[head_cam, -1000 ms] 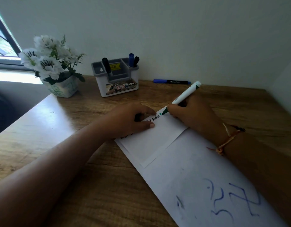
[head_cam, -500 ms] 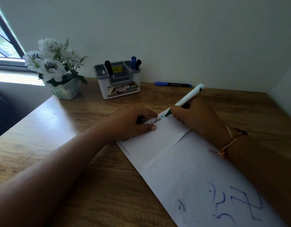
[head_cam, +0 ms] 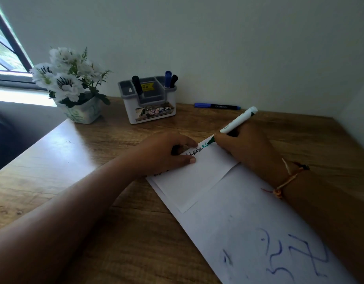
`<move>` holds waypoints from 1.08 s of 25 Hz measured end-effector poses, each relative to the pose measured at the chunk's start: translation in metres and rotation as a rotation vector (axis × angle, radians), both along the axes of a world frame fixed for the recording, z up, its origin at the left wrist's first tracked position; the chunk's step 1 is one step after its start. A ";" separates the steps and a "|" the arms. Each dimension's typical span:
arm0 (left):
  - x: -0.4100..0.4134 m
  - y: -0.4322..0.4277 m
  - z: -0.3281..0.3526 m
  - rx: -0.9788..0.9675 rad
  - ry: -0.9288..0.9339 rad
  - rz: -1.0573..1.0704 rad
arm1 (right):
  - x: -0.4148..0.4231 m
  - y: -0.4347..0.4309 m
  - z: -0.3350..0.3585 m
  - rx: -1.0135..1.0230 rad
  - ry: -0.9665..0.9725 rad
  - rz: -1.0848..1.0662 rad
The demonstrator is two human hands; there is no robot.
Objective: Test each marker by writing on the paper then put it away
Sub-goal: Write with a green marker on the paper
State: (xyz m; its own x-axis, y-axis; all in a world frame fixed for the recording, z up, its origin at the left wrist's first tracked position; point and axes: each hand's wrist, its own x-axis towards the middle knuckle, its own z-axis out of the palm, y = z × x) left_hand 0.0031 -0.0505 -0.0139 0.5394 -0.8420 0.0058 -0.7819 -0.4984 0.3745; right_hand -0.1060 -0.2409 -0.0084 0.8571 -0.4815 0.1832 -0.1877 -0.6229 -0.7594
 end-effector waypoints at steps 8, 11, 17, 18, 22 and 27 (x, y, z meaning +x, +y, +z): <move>-0.001 0.000 0.001 -0.008 0.006 0.006 | -0.002 -0.001 0.001 0.051 -0.009 -0.034; -0.002 0.001 0.002 -0.009 0.007 0.004 | -0.001 0.000 0.002 0.036 -0.004 -0.035; -0.003 0.000 0.002 -0.016 0.001 -0.003 | -0.002 0.001 0.001 0.008 -0.002 -0.037; -0.003 0.000 0.002 -0.018 0.002 -0.002 | -0.002 0.002 0.002 -0.005 0.007 -0.036; -0.003 -0.001 0.002 -0.012 0.002 -0.004 | -0.002 0.000 0.002 0.039 -0.010 -0.066; 0.000 -0.001 0.000 -0.004 -0.002 0.002 | -0.001 -0.001 0.001 0.019 0.018 -0.041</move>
